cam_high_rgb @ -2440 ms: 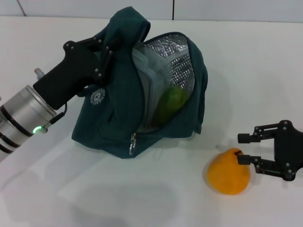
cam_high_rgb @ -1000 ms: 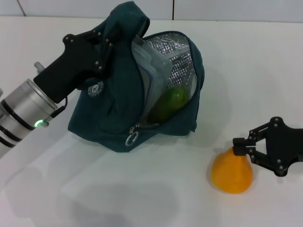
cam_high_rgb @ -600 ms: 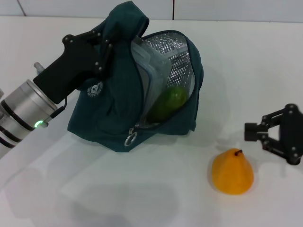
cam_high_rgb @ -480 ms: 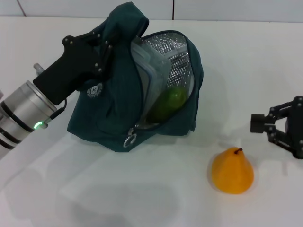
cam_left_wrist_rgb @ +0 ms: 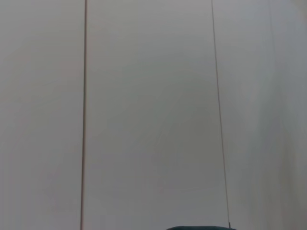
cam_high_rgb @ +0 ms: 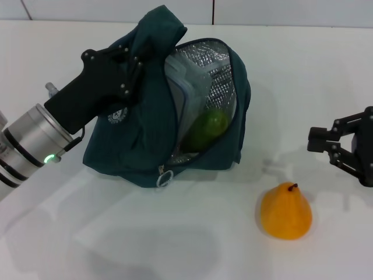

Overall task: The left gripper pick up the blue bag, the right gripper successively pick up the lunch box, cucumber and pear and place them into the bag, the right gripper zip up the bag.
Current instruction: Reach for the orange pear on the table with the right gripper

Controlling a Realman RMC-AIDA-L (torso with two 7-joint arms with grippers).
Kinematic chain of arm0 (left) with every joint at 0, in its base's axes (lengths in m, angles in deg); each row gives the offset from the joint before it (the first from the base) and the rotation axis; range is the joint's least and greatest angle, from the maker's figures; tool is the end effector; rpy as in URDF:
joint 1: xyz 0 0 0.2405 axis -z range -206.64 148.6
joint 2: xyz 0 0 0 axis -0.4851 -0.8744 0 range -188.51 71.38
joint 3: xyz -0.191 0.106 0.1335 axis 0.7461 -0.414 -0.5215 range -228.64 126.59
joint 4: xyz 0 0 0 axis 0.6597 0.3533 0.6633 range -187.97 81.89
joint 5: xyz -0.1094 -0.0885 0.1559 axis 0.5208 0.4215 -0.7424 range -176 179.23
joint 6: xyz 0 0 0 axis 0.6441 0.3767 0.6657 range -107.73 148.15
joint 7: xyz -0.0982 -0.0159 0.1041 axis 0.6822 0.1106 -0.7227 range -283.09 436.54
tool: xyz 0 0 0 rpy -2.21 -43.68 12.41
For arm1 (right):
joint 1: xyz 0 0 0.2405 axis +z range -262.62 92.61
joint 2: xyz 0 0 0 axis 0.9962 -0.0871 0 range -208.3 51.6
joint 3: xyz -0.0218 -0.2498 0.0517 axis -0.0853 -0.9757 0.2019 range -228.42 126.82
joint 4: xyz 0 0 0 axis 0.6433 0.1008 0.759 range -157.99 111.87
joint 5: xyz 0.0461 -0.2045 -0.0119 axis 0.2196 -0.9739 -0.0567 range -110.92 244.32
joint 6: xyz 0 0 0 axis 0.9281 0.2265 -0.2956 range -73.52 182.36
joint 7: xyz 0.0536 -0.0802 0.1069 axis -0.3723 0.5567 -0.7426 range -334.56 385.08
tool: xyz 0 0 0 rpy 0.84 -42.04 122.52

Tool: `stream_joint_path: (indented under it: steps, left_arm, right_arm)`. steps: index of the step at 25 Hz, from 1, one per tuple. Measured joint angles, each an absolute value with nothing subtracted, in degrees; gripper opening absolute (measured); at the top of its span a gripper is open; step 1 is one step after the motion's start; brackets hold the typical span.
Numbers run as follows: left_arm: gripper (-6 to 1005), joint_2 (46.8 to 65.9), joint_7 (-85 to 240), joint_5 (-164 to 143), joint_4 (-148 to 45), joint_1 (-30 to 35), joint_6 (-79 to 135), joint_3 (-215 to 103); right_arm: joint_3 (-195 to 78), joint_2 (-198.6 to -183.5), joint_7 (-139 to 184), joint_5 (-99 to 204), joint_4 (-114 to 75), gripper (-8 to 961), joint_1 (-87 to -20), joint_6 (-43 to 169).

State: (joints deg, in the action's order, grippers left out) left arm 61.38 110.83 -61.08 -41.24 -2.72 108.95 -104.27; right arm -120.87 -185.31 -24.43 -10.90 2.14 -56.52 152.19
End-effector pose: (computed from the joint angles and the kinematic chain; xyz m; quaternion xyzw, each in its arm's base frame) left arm -0.2612 0.3112 -0.0175 -0.8143 -0.0988 -0.4429 0.3620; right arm 0.2537 0.3080 0.0295 -0.9389 -0.0229 0.3266 0.1060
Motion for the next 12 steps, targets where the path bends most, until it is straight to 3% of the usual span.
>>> stream_joint_path:
  steps: [6, 12]
  left_arm:
    - [64, 61.33, 110.8, -61.1, -41.3, -2.8, 109.0, -104.3]
    - [64, 61.31, 110.8, -61.2, -41.2, -2.7, 109.0, -104.8]
  right_arm:
    - [-118.5, -188.02, -19.8, -10.9, 2.4, 124, -58.4, 150.0]
    - [-117.0, -189.16, -22.1, -12.8, 5.5, 132, -59.7, 147.5]
